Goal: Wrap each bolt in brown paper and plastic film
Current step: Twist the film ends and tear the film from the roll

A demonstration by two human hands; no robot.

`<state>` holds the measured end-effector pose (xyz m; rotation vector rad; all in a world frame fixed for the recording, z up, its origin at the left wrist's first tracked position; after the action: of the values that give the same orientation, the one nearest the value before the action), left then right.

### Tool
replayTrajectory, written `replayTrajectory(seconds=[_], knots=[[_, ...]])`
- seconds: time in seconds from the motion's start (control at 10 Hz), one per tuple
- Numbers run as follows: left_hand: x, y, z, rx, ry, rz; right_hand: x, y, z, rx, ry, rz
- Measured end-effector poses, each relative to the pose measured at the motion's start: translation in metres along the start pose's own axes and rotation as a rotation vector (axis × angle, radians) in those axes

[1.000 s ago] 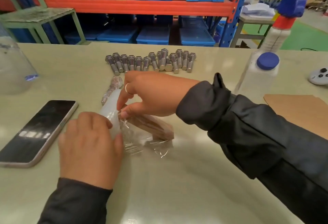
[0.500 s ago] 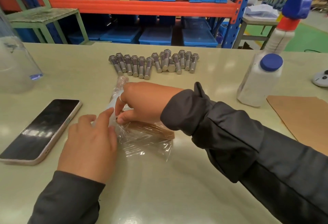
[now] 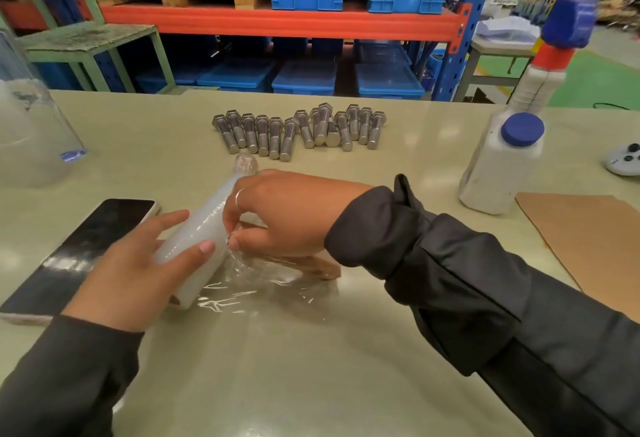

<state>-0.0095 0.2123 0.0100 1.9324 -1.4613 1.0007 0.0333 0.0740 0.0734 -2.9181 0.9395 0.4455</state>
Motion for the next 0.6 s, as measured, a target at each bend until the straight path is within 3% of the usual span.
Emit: replayTrajectory(seconds=[0.2, 0.3, 0.5, 0.6], knots=[[-0.026, -0.004, -0.012, 0.075, 0.440, -0.120, 0.005, -0.005, 0.010, -0.038, -0.063, 0.044], [-0.035, -0.004, -0.023, 0.056, 0.545, -0.108, 0.002, -0.012, 0.019, -0.070, -0.050, 0.064], [-0.089, -0.017, -0.046, 0.056, 0.494, -0.102, 0.002, -0.020, 0.045, -0.083, -0.085, 0.084], [-0.079, -0.014, -0.043, 0.051, 0.465, -0.077, 0.006, -0.017, 0.049, -0.032, -0.157, 0.110]])
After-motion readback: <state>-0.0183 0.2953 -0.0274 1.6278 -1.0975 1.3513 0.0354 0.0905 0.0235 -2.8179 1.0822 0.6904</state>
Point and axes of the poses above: each hand's wrist, its own y-axis away from the middle knuckle, its own z-axis out of the palm, x = y × z, the point moved 7 cm from there along -y, towards the middle knuckle, and after that the axes turned 3 degrees about -y, right-handed, at the moved point
